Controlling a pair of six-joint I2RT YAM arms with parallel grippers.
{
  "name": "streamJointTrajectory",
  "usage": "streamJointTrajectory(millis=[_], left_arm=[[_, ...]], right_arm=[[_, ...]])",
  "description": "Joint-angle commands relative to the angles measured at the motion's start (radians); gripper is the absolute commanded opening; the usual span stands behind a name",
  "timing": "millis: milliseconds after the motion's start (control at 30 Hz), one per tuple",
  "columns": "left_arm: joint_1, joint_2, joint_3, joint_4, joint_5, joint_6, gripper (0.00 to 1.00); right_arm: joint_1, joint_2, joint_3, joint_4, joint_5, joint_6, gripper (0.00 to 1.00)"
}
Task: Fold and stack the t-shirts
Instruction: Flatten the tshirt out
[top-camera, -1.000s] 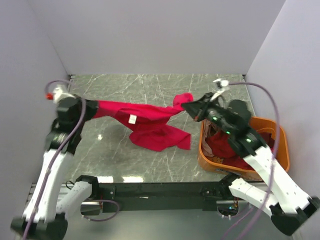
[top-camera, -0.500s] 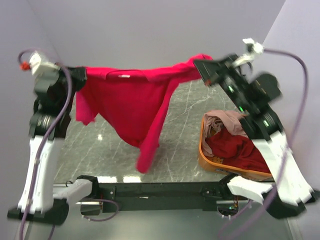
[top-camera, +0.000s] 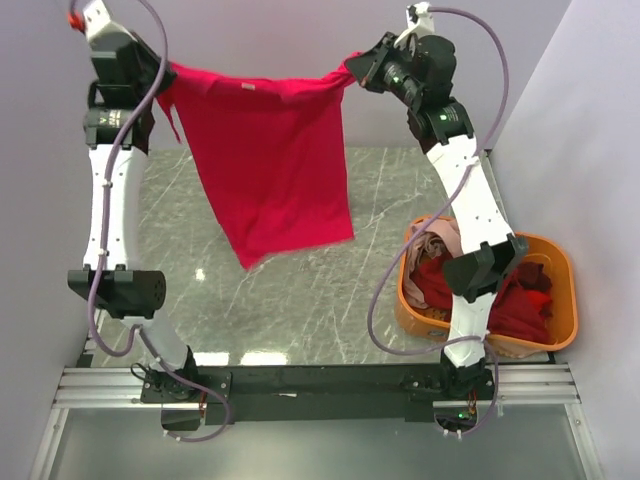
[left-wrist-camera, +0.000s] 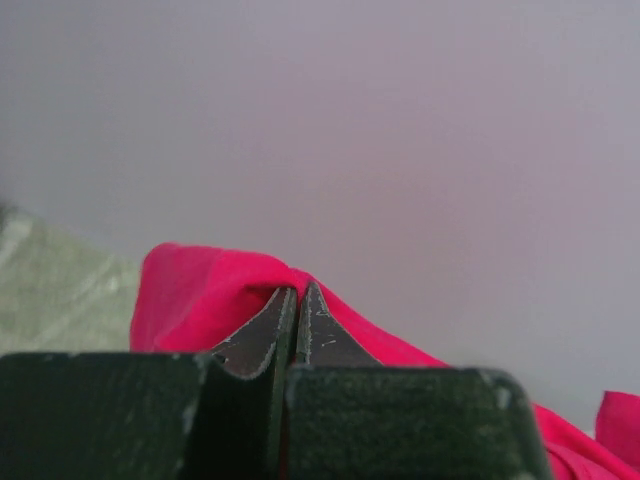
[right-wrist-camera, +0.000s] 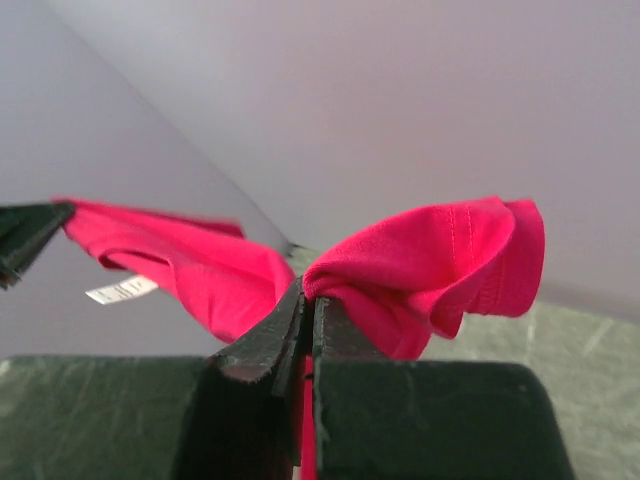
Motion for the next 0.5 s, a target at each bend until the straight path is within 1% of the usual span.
streamJointTrajectory(millis=[0,33,67,100,133,167,200,233,267,300,333,367,400,433,467], left_arm=[[0.005,-0.051,0.233,0.052,0.026,0.117,0.01],[0.005,-0.066,0.224,0.068,0.017,0.124,0.01],[0.005,-0.089,0.190,0.083,-0.001,0.133,0.01],[0.005,-0.154,0.138,0.101,-0.012,0.150,0.01],[0.005,-0.199,-0.011,0.123,-0.017,0.157,0.01],[0.005,-0.247,-0.102,0.187,-0.015,0.165,0.01],[0.005,-0.344,-0.196,0.204,-0.030,0.159,0.01],[0.005,-0.394,-0.361,0.216,-0.044,0.156,0.01],[0.005,-0.496,-0.447,0.233,-0.064,0.157,0.01],[0.005,-0.550,-0.539,0.238,-0.113,0.119,0.01],[0.005,-0.604,-0.732,0.237,-0.129,0.084,0.01],[0.005,-0.705,-0.831,0.241,-0.126,0.056,0.01],[0.005,-0.750,-0.923,0.229,-0.118,-0.012,0.02],[0.005,-0.788,-1.085,0.211,-0.112,-0.069,0.10],[0.005,-0.846,-1.156,0.186,-0.097,-0.126,0.12]], right_arm=[[-0.008,-0.149,0.059,0.157,-0.039,0.025,0.00],[-0.006,-0.210,-0.025,0.185,-0.033,0.029,0.00],[-0.008,-0.244,-0.067,0.217,-0.024,0.022,0.00],[-0.006,-0.273,-0.110,0.220,-0.015,0.016,0.00],[-0.008,-0.331,-0.207,0.224,-0.018,0.013,0.00],[-0.008,-0.362,-0.266,0.230,-0.024,0.007,0.00],[-0.006,-0.396,-0.330,0.225,-0.031,0.010,0.00],[-0.008,-0.460,-0.475,0.222,-0.059,0.019,0.00],[-0.005,-0.496,-0.560,0.236,-0.080,0.016,0.00],[-0.002,-0.535,-0.651,0.245,-0.105,0.016,0.00],[0.003,-0.612,-0.838,0.265,-0.135,0.022,0.00],[0.011,-0.652,-0.933,0.307,-0.143,0.025,0.00],[0.021,-0.687,-1.023,0.323,-0.156,0.030,0.00],[0.029,-0.741,-1.176,0.331,-0.179,0.053,0.00],[0.034,-0.766,-1.246,0.331,-0.185,0.064,0.00]])
